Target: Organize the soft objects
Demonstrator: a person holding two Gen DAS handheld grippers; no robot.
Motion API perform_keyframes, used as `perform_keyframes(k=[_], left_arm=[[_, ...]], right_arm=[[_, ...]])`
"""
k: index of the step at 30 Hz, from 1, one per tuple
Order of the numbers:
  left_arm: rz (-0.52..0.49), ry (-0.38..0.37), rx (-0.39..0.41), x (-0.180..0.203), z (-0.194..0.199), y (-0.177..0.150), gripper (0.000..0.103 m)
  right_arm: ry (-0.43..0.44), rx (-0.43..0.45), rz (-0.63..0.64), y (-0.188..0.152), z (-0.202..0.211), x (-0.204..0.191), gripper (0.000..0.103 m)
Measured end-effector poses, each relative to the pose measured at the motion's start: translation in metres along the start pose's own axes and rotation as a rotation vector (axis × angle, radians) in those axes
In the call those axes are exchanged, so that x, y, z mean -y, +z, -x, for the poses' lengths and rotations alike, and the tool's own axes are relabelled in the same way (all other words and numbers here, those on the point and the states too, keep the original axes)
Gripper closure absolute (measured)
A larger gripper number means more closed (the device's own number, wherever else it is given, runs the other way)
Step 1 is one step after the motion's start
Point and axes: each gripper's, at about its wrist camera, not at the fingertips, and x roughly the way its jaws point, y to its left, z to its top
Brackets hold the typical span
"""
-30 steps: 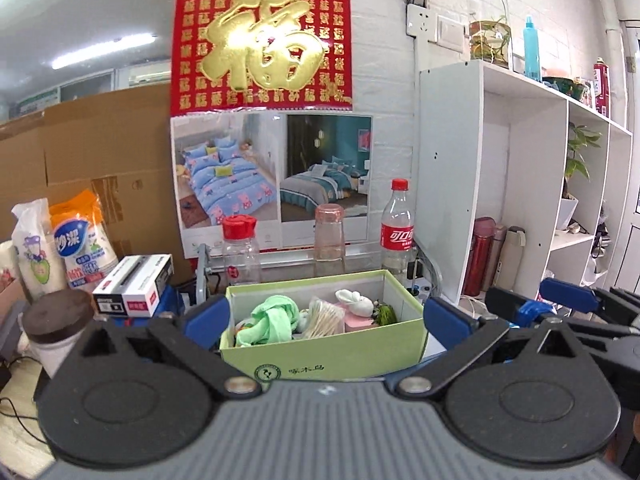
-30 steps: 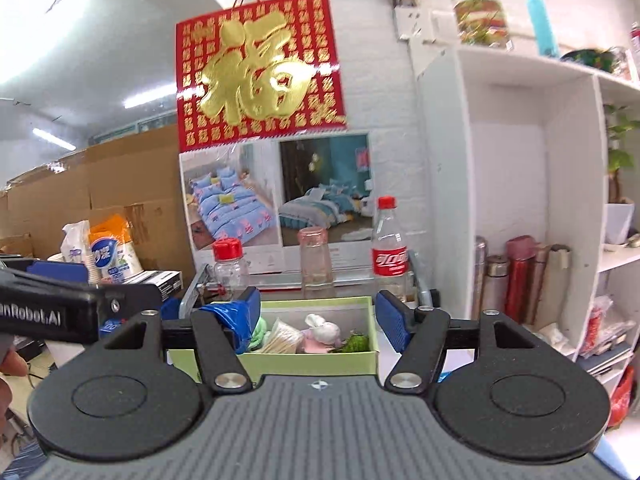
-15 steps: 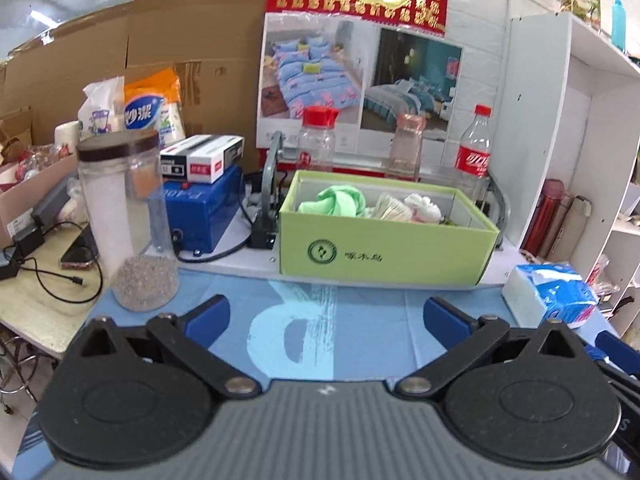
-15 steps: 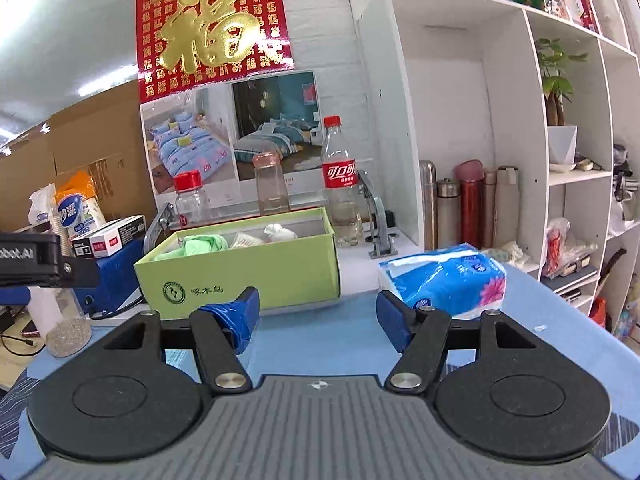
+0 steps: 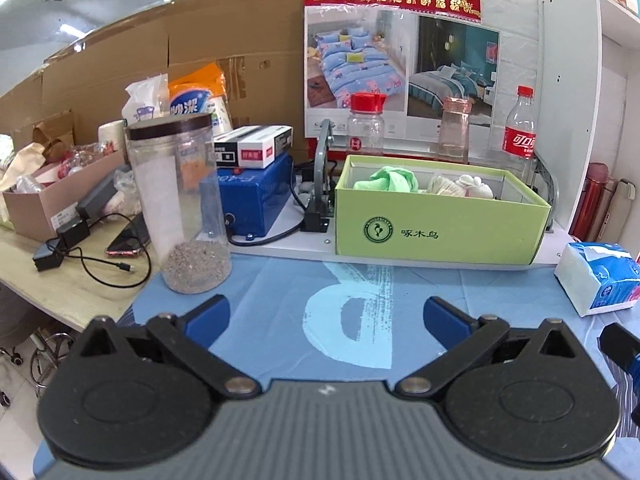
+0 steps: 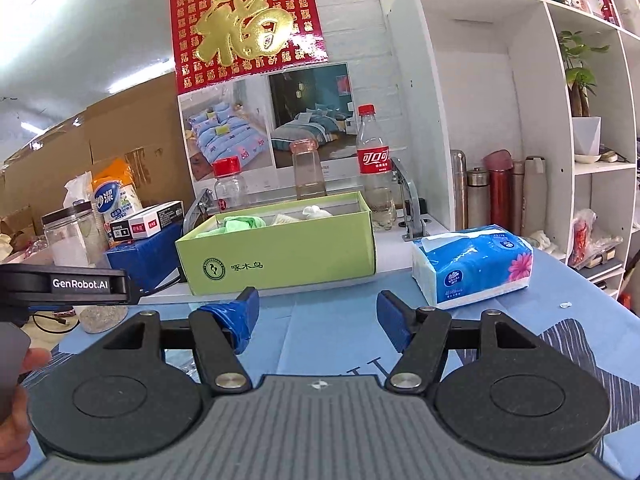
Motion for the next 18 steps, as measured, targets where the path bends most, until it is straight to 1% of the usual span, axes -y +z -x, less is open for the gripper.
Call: perform_keyframes(k=[4,7,13,18], left_arm=[[0.003,0.003,-0.001,-0.003,0.004,-0.005,0.000],[-0.001,0.006,-0.001,-0.004,0.006,-0.008,0.000],[-0.002,0.000,0.006,-0.003,0.012,-0.008,0.000],[-0.003,-0.003,-0.003,-0.001,0.013,-0.010,0.000]], right_arm=[[0.000,0.000,0.012,-0.006,0.004,-0.002,0.052],[-0.017,-0.003,0.027,-0.009,0.006,-0.004,0.052],[-0.017,0.013,0.024,-0.009,0.012,-0.004,0.052],[-0.015,0.016,0.023,-0.009,0.014,-0.004,0.051]])
